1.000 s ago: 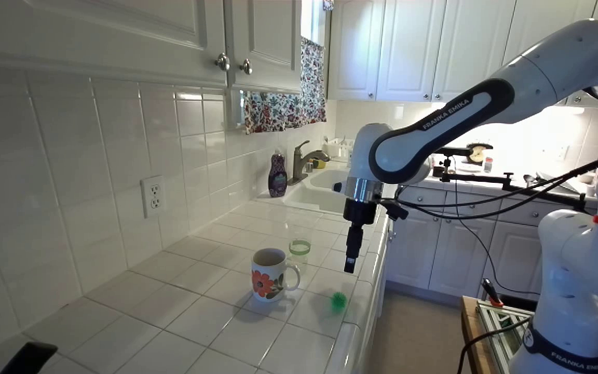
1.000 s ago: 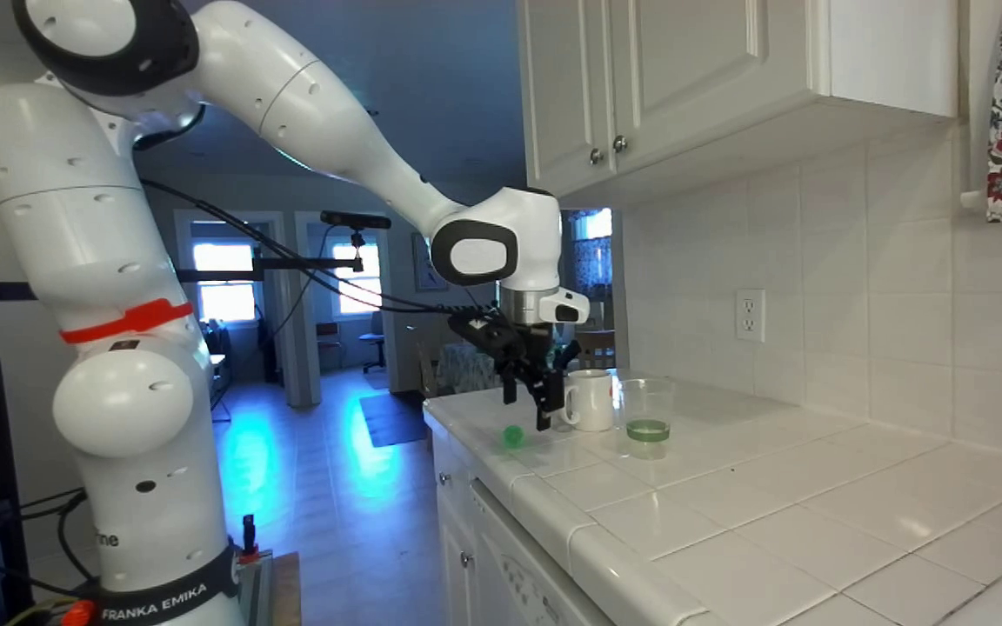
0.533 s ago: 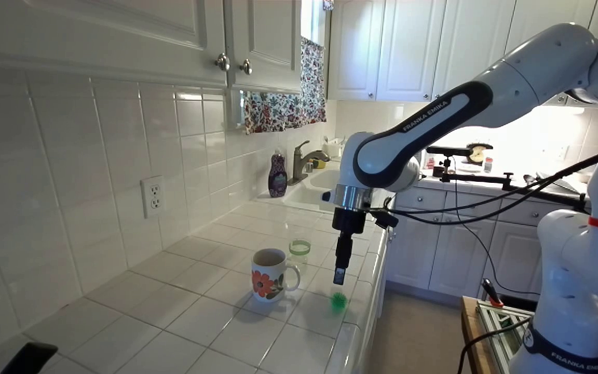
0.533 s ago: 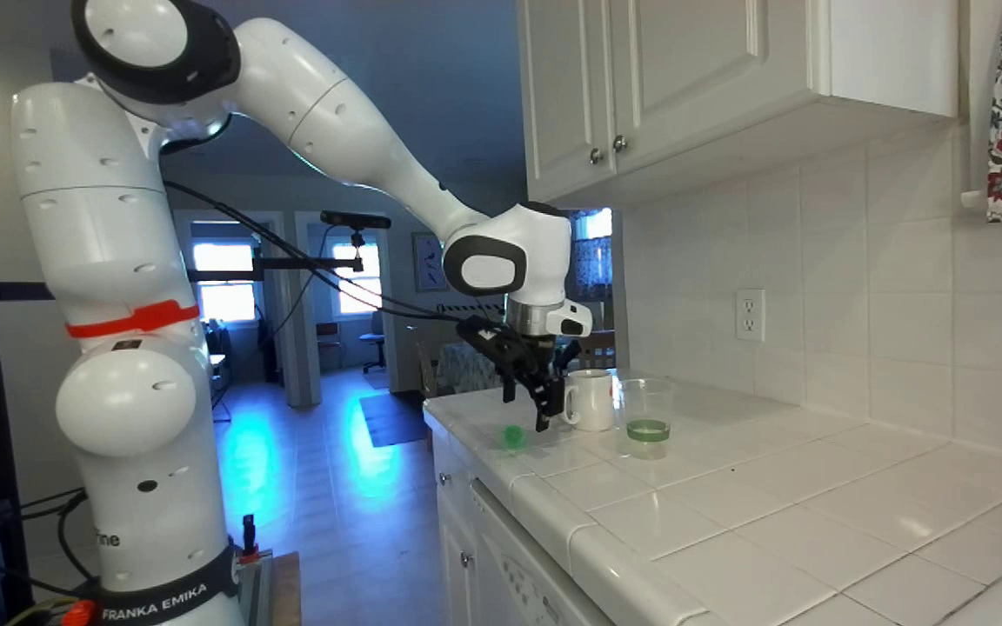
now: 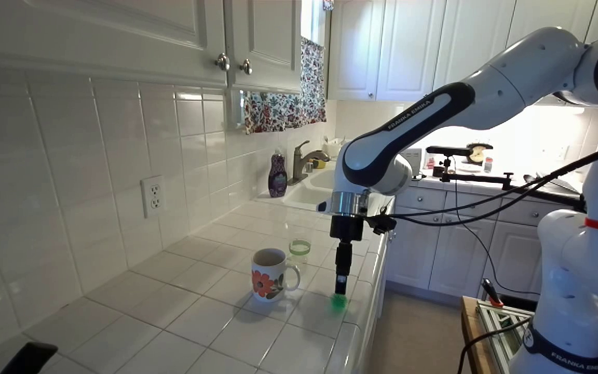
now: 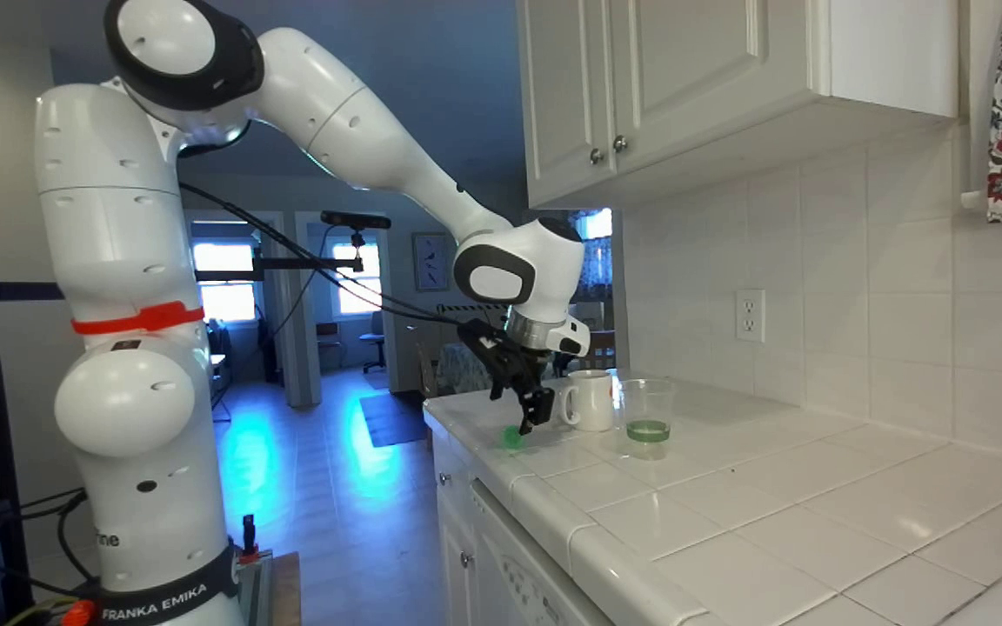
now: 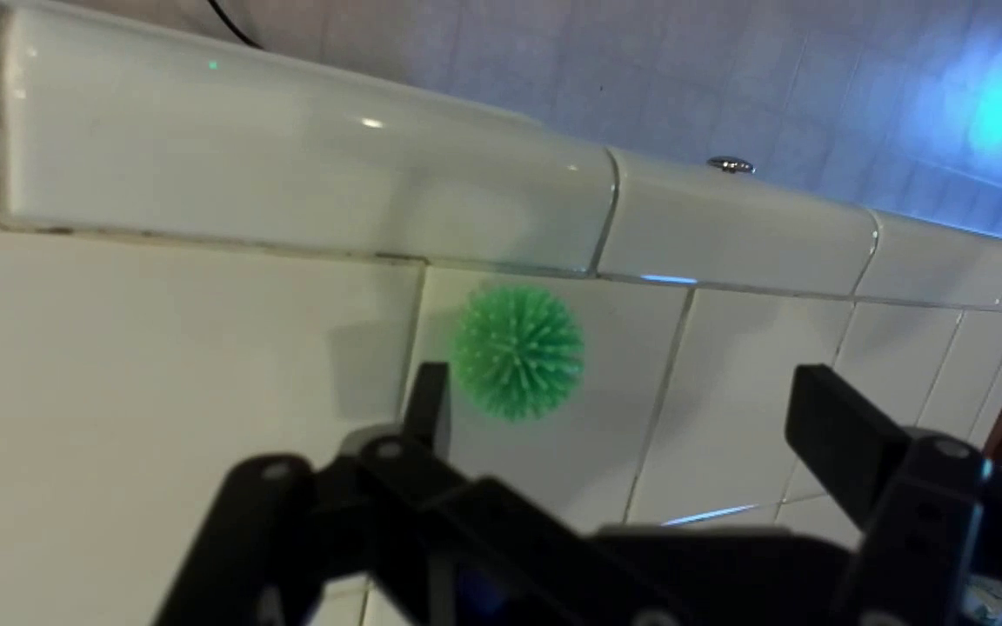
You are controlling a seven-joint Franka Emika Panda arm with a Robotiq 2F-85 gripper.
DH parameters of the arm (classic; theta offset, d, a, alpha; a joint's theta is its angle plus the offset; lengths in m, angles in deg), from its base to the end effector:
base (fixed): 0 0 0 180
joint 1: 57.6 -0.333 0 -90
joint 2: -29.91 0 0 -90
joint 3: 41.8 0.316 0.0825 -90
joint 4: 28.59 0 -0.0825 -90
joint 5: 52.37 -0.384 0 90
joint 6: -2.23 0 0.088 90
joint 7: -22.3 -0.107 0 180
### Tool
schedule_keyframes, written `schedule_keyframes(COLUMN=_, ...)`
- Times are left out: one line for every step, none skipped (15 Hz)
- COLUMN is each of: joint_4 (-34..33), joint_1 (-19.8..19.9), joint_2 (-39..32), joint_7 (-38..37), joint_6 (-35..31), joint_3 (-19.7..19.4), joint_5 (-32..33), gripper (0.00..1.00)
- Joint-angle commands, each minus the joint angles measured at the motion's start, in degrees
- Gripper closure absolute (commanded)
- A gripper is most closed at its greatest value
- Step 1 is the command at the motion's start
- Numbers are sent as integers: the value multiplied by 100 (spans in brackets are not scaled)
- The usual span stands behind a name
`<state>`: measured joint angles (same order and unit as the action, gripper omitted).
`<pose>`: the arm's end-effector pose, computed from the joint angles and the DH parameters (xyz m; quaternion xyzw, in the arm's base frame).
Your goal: Pick up the green object, then place it inside the cup
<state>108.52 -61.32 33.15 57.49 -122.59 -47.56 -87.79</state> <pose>0.4739 0.0050 0.3320 -0.9645 -0.0861 -0.0041 0.2497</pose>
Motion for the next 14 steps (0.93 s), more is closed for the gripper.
schedule_keyframes(joint_4=-141, joint_1=170, joint_2=-248, joint_7=130, joint_6=177, joint_3=129, joint_5=74, gripper=0)
schedule_keyframes(joint_4=-125, joint_1=179, joint_2=-268, joint_7=79, joint_6=147, joint_3=152, joint_5=162, gripper=0)
schedule_keyframes(joint_4=-109, joint_1=185, joint_2=-290, joint_7=55, joint_6=100, joint_3=178, joint_5=238, gripper=0)
schedule_keyframes(joint_4=-91, joint_1=196, joint_2=-309, joint_7=21, joint_6=34, joint_3=209, joint_5=329, gripper=0)
schedule_keyframes(joint_4=-84, joint_1=209, joint_2=-333, joint_7=35, joint_6=11, joint_3=229, joint_5=367, gripper=0)
schedule_keyframes(joint_4=-78, joint_1=215, joint_2=-351, joint_7=31, joint_6=-22, joint_3=246, joint_5=421, gripper=25)
schedule_keyframes(joint_4=-63, joint_1=217, joint_2=-367, joint_7=37, joint_6=-81, joint_3=265, joint_5=456, gripper=26)
schedule_keyframes(joint_4=-56, joint_1=219, joint_2=-376, joint_7=47, joint_6=-141, joint_3=283, joint_5=504, gripper=35)
schedule_keyframes(joint_4=-42, joint_1=216, joint_2=-374, joint_7=58, joint_6=-212, joint_3=300, joint_5=533, gripper=42)
schedule_keyframes(joint_4=-33, joint_1=214, joint_2=-378, joint_7=62, joint_6=-296, joint_3=318, joint_5=576, gripper=52)
schedule_keyframes(joint_4=-25, joint_1=212, joint_2=-376, joint_7=65, joint_6=-366, joint_3=336, joint_5=616, gripper=58)
schedule_keyframes(joint_4=-14, joint_1=209, joint_2=-371, joint_7=64, joint_6=-447, joint_3=356, joint_5=650, gripper=67)
schedule_keyframes(joint_4=-9, joint_1=208, joint_2=-366, joint_7=63, joint_6=-492, joint_3=366, joint_5=708, gripper=73)
schedule_keyframes(joint_4=-5, joint_1=206, joint_2=-367, joint_7=58, joint_6=-528, joint_3=378, joint_5=752, gripper=82)
